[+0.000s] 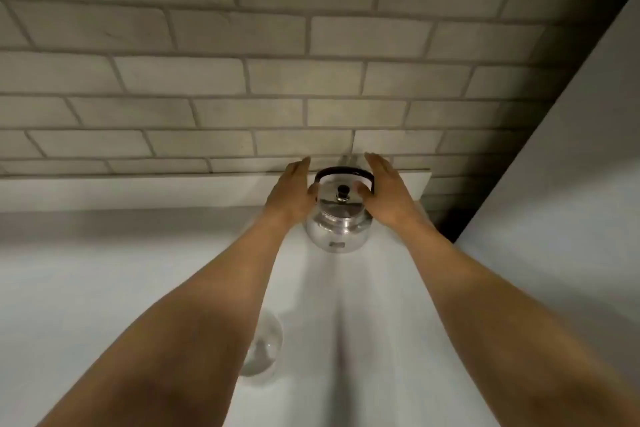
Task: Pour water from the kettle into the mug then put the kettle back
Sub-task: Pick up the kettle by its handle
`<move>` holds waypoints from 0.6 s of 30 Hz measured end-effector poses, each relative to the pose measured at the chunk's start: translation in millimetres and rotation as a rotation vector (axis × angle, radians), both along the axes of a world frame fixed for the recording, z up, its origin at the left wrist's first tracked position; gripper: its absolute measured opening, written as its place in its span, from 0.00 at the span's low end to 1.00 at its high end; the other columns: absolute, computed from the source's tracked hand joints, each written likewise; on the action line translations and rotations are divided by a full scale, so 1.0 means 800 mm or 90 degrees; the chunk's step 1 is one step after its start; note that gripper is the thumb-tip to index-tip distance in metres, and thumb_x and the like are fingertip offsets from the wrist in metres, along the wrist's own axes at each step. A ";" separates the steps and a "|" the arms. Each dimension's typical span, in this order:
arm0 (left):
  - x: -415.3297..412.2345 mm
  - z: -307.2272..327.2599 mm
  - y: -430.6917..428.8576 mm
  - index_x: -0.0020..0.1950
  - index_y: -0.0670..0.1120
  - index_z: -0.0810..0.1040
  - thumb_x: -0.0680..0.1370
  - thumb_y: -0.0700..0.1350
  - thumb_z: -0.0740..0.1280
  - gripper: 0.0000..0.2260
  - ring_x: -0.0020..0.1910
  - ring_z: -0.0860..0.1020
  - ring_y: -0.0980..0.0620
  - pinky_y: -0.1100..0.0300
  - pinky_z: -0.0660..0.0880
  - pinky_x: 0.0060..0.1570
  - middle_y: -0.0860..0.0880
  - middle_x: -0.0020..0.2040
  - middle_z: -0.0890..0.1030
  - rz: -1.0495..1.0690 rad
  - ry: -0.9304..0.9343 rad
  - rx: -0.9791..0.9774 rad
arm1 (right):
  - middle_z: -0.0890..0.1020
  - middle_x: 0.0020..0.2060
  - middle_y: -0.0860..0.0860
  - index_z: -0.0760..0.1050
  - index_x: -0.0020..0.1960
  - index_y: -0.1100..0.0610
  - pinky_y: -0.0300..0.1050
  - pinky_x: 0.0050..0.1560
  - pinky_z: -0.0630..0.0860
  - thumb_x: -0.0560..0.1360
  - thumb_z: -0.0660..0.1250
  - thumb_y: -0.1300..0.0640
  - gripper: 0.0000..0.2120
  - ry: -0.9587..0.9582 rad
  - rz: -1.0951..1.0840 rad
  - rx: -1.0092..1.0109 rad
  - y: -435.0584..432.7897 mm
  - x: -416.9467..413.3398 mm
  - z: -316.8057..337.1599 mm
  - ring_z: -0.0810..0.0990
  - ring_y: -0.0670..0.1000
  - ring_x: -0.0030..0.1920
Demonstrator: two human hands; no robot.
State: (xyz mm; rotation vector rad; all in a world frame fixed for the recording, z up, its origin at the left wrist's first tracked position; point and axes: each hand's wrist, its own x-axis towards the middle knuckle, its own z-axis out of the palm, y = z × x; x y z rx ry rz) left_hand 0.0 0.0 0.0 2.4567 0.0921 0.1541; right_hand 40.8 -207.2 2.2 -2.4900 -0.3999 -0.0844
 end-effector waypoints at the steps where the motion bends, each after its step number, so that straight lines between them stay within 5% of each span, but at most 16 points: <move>1: 0.008 -0.005 -0.004 0.84 0.46 0.57 0.86 0.46 0.62 0.28 0.82 0.60 0.43 0.50 0.59 0.78 0.43 0.83 0.61 0.003 -0.005 -0.011 | 0.61 0.84 0.54 0.56 0.85 0.54 0.46 0.80 0.55 0.84 0.65 0.50 0.33 0.003 0.019 -0.001 0.000 0.008 -0.005 0.59 0.57 0.84; 6: 0.029 -0.014 -0.020 0.82 0.49 0.64 0.86 0.43 0.62 0.23 0.75 0.69 0.39 0.47 0.66 0.75 0.40 0.77 0.71 -0.038 0.010 -0.009 | 0.73 0.74 0.56 0.62 0.82 0.54 0.52 0.73 0.69 0.85 0.64 0.48 0.29 0.048 0.101 -0.036 0.000 0.032 -0.017 0.73 0.59 0.73; 13: 0.025 -0.008 -0.023 0.69 0.46 0.79 0.86 0.41 0.63 0.13 0.56 0.81 0.39 0.47 0.77 0.58 0.41 0.57 0.83 -0.021 -0.042 -0.017 | 0.77 0.50 0.44 0.78 0.67 0.51 0.36 0.52 0.69 0.85 0.62 0.48 0.14 0.014 0.150 0.022 -0.003 0.047 -0.012 0.79 0.52 0.56; 18: -0.001 0.020 -0.024 0.70 0.50 0.80 0.86 0.42 0.64 0.14 0.55 0.80 0.46 0.60 0.71 0.52 0.45 0.57 0.84 -0.056 -0.063 -0.043 | 0.78 0.54 0.40 0.78 0.69 0.49 0.21 0.51 0.66 0.85 0.62 0.50 0.14 -0.017 0.171 0.040 -0.018 0.021 0.009 0.77 0.45 0.56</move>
